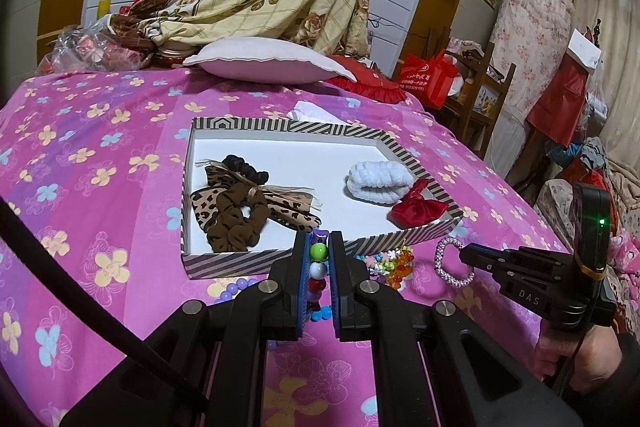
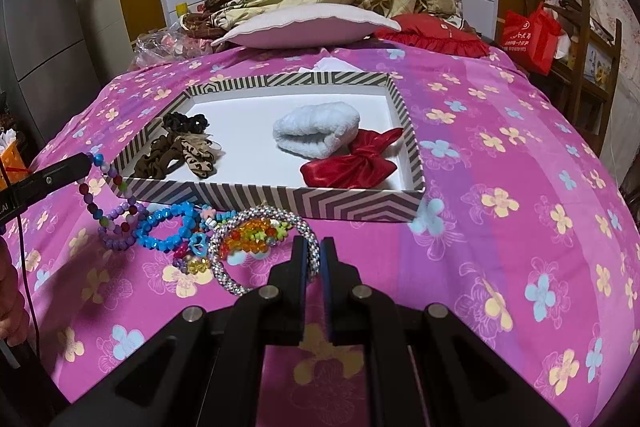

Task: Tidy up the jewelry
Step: 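Carry bead bracelet over box with left tool while right tool carries silver bracelet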

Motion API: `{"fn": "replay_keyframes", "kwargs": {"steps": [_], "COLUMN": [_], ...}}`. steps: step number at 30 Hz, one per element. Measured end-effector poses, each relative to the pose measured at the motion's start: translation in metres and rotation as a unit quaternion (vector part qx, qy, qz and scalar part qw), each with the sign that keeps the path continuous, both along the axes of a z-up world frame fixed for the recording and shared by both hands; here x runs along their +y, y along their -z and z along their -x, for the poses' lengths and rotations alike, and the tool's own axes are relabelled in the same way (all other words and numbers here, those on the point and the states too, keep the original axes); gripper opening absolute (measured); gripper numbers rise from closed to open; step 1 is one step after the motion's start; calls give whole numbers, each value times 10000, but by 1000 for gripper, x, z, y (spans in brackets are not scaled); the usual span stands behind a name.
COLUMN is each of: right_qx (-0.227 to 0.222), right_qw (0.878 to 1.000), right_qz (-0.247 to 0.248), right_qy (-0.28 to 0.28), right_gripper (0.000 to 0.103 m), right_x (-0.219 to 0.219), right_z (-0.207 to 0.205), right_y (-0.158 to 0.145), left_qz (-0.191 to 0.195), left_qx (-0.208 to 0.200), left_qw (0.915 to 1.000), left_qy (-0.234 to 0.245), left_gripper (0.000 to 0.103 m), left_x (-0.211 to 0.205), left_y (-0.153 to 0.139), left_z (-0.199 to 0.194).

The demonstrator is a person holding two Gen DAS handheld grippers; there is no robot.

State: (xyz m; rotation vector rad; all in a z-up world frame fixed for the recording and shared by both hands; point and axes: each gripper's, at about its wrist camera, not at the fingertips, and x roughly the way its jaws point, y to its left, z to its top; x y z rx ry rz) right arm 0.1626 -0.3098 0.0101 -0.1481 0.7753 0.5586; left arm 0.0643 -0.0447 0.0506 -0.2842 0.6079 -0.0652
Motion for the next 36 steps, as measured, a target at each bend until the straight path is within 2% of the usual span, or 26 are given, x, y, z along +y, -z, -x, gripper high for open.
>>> {"fn": "replay_keyframes", "kwargs": {"steps": [27, 31, 36], "right_qx": [-4, -46, -136], "right_qw": [10000, 9999, 9986], "right_qz": [-4, -98, -501], "right_qy": [-5, -7, -81], "right_gripper": [7, 7, 7], "right_x": [2, 4, 7], "right_z": [1, 1, -3], "right_y": [1, -4, -16], "left_qz": [-5, -30, 116], "left_qx": [-13, -74, -285], "left_qw": [10000, 10000, 9995], "left_qy": [2, 37, 118], "left_gripper": [0, 0, 0], "left_x": [-1, -3, -2], "left_y": [0, -3, -13], "left_z": [0, 2, 6]}}
